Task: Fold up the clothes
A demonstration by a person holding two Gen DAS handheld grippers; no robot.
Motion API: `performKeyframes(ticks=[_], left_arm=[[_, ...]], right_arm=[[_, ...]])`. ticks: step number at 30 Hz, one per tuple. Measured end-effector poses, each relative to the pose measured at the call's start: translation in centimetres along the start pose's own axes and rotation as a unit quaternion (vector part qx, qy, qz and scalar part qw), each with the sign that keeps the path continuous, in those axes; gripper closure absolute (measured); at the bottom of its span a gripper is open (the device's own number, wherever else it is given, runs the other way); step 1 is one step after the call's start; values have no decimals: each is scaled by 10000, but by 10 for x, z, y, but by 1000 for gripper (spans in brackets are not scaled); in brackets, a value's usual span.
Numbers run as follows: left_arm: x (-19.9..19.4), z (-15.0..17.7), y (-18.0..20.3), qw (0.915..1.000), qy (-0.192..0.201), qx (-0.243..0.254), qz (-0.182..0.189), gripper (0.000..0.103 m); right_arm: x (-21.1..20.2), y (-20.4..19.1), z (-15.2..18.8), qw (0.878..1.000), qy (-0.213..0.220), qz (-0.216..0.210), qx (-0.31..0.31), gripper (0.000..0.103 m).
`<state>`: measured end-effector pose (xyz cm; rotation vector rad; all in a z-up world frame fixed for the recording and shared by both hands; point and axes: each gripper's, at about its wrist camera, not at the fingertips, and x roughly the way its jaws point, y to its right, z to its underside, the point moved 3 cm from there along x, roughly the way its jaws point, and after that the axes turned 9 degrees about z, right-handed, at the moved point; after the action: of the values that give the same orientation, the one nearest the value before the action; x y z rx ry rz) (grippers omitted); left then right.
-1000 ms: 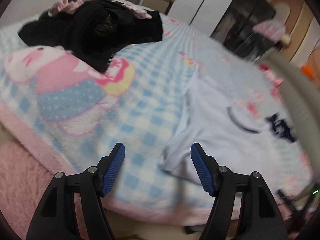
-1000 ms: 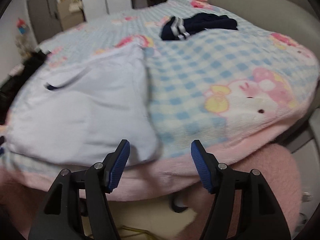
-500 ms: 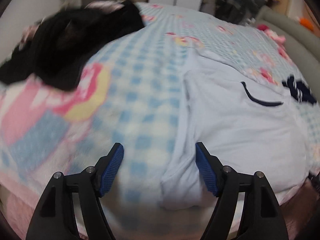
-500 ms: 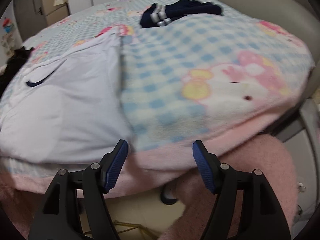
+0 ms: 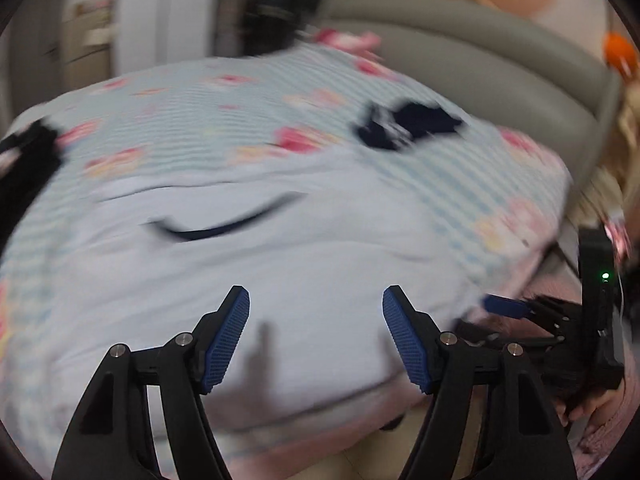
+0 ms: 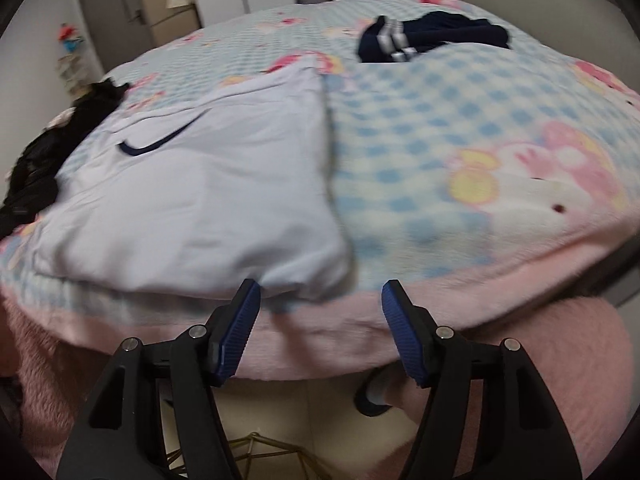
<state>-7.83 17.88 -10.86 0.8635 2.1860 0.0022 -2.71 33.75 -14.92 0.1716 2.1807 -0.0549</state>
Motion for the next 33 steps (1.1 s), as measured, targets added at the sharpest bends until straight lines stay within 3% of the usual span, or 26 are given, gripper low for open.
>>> performKeyframes(ticks=[4,9,13,18,21,25,28,33], left_arm=[[39,10,2,9984,-495,-255,-128,34],[44,26,-7,9976,-645,-194,-149,36],[43,24,-17,9971,-663,-382,-22,36],[37,9,-11,9973,-500,-481,255,37],[40,-3,-4,9982,-418,-410,164,35],[61,-6,4,9971,-719,-251,-28,34],[65,0,6,9967,-784,-209,35,30],[55,1,10,9971,-738,-89,154,30]], right_arm=[[11,4,-2,9999,27,135,-31,44],[12,13,-6,9993,171,322,-30,71],[12,18,-3,9989,47,463,-52,73],[12,23,6,9996,-249,-128,79,70],[17,15,5,9995,-309,-30,-97,67],[14,16,0,9999,-62,150,-38,71],[4,32,-6,9984,318,399,259,80],[-5,59,-7,9943,476,301,901,82]])
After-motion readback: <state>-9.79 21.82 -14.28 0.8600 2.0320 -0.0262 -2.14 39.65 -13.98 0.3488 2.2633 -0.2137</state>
